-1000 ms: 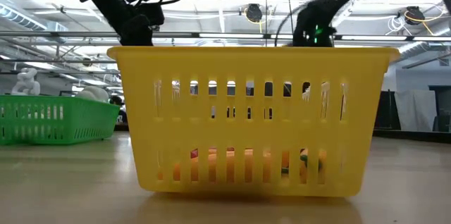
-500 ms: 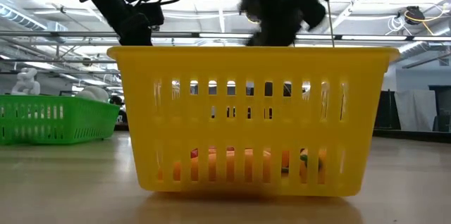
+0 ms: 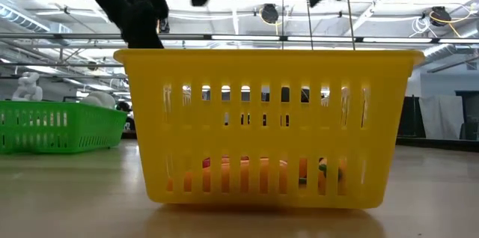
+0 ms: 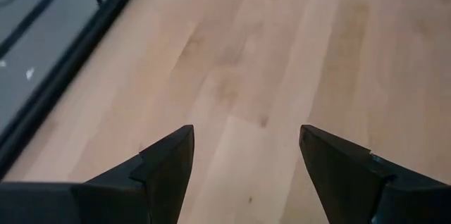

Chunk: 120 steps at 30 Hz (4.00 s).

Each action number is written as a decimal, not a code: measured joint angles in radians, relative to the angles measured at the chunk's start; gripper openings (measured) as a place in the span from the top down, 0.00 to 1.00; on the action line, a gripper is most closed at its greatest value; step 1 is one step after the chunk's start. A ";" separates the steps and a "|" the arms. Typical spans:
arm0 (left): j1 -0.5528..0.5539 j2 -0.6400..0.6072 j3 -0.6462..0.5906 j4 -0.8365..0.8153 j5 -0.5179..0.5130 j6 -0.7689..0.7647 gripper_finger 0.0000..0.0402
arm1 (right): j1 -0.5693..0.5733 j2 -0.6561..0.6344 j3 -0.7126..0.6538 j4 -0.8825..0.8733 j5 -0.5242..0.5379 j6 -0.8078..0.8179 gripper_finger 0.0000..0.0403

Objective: Sort produce into baskets
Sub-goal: Put the red mushroom into the blue basket, then return to Home Position

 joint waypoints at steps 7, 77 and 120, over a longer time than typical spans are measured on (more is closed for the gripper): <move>0.000 -0.147 0.000 0.002 0.015 -0.053 0.34 | 0.026 0.241 0.343 -0.099 -0.001 0.023 1.00; 0.000 -0.426 0.000 0.024 0.009 -0.125 0.34 | -0.139 0.353 1.022 -1.377 -0.122 0.143 0.70; -0.516 -0.490 -0.251 0.517 -0.159 -0.137 0.34 | -0.323 -0.625 0.319 -1.594 0.181 0.132 0.95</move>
